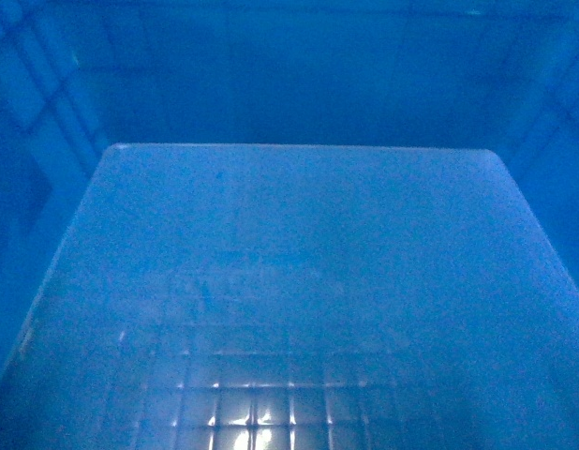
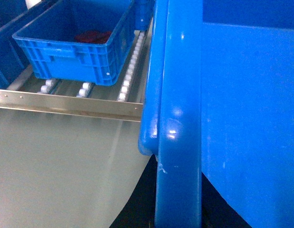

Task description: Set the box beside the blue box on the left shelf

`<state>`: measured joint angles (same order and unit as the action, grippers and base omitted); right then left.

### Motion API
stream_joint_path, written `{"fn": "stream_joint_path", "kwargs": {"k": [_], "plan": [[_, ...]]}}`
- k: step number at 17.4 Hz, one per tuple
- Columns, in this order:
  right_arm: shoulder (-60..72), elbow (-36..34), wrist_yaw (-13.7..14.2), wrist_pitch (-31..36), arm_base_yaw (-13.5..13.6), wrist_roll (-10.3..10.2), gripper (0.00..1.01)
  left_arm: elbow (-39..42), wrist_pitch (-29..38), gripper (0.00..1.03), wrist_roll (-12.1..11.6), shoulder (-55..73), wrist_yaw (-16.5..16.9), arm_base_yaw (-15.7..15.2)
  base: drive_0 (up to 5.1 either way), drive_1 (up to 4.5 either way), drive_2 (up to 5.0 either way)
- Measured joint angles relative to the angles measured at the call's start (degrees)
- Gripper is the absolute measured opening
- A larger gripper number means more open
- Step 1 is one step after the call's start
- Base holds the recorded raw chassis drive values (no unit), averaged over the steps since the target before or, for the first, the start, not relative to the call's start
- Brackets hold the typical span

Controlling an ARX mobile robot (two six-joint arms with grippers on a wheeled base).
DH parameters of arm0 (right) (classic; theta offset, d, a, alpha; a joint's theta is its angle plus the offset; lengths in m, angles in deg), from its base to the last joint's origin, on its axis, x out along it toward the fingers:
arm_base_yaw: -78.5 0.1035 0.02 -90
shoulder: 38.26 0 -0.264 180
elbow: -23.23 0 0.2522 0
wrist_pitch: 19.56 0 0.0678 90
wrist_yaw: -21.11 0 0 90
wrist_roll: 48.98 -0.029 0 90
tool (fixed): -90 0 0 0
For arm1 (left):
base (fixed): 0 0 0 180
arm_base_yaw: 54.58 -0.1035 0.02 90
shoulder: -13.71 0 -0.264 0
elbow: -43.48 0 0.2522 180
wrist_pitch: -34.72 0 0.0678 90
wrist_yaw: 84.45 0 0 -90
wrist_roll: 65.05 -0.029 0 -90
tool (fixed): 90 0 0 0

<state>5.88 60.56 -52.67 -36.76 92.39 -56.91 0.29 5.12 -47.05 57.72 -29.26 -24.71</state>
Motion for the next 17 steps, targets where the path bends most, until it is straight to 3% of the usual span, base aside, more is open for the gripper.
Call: {"fn": "stream_joint_path", "kwargs": {"k": [17], "plan": [[-0.1,-0.1,0.0,0.0,0.0,0.0,0.10,0.0,0.0,0.08,0.0,-0.1,0.1,0.0,0.0,0.00,0.0]]}}
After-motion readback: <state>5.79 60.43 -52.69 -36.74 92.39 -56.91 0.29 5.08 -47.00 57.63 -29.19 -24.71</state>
